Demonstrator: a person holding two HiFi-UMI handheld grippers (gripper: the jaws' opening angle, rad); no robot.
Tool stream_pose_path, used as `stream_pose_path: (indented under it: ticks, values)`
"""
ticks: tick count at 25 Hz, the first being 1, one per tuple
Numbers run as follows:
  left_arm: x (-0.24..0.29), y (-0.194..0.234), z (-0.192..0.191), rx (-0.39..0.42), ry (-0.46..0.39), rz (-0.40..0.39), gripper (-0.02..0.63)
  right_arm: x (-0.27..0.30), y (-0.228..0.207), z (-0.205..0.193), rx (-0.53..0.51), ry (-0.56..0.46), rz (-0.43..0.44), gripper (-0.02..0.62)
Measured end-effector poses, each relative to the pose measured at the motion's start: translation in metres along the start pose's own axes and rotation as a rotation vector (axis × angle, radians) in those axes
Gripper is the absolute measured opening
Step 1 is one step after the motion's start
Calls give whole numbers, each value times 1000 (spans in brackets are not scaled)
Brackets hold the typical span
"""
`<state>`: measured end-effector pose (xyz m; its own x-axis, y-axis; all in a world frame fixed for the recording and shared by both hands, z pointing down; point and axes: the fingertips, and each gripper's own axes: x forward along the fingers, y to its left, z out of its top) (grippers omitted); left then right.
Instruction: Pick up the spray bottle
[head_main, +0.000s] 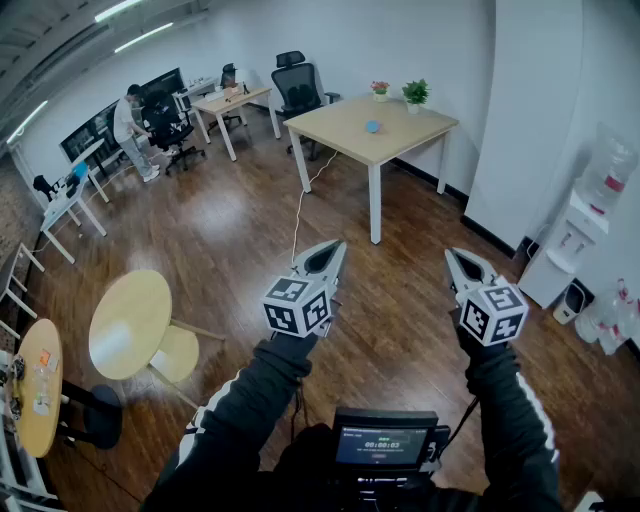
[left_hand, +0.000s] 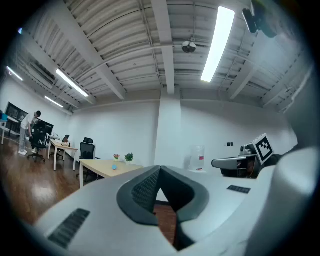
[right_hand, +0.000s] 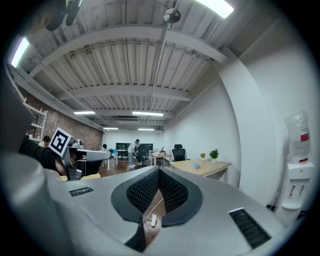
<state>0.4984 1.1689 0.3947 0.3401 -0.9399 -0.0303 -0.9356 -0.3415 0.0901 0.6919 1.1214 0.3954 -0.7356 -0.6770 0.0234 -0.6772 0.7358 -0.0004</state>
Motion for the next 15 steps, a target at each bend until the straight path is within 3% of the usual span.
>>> stream_pose_path:
  ticks: [5, 10, 15]
  values:
    - [33, 101, 8, -6, -4, -4, 8, 111, 16, 1, -1, 13, 13, 5]
    - [131, 227, 28, -31, -2, 2, 8, 257, -26, 15, 7, 29, -15, 5]
    - [222, 353, 56, -29, 2, -49, 8, 407, -56, 46, -25, 33, -37, 5]
